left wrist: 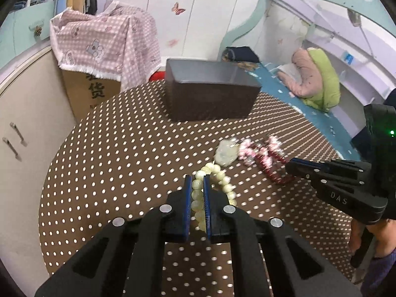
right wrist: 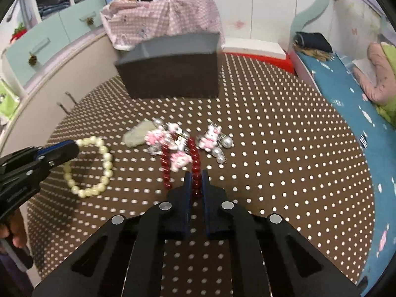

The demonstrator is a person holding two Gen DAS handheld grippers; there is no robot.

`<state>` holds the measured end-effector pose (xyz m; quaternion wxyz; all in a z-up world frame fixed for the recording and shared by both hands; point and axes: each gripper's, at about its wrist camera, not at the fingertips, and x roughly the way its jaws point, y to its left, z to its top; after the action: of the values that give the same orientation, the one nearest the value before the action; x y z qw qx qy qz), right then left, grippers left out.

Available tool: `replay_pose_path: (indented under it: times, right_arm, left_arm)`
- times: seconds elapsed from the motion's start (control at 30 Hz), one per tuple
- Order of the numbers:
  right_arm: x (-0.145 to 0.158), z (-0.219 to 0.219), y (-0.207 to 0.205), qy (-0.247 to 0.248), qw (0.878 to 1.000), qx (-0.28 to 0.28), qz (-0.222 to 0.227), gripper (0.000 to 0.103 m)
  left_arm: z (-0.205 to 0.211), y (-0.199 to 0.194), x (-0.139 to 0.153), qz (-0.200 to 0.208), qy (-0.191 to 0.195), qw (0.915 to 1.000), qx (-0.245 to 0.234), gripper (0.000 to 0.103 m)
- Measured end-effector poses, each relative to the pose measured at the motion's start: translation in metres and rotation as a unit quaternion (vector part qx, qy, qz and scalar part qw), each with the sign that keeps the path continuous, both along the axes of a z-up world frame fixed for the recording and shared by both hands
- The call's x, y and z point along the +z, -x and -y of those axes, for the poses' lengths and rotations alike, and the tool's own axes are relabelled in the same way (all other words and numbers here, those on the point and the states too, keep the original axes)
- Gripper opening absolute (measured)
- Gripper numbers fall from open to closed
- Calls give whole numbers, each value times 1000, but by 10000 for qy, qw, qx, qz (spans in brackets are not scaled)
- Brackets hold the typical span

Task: Organize jewelry
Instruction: 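Carry the cream bracelet into the box with left while right grasps red bracelet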

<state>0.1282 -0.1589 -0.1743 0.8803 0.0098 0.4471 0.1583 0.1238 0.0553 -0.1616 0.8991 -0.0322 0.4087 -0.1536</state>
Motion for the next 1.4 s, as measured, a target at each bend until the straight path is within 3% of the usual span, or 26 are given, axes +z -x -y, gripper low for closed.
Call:
replay_pose_path:
  times: [0.3,0.47,0.77,0.93,1.07,1.4]
  right_arm:
    - [69,-2,14,-56,9971,256,709,8]
    - [95,1,2,-155,9956,315,870,8]
    - [134,4,-68,-302,9925,168,1176,8]
    - [136,1,-108,-406,9916,-8,1232,8]
    - [122,-8,-134,-418,9929,-92,1111,9]
    - [67,-32,-163,-315,9978,-93,567,9]
  left_arm:
    - [11,-3,37,280,343,9981,-423,8]
    - [17,-20,62,472,479,9954,-684,8]
    - [27,-90,104,746,461,9932,-760,8]
    - [25,-136,100,564,451,9960,-535,8]
    - [28,-170,74,182,288,9988,-357,8]
    - [23,-190,24,-359,96,9992,-163,8]
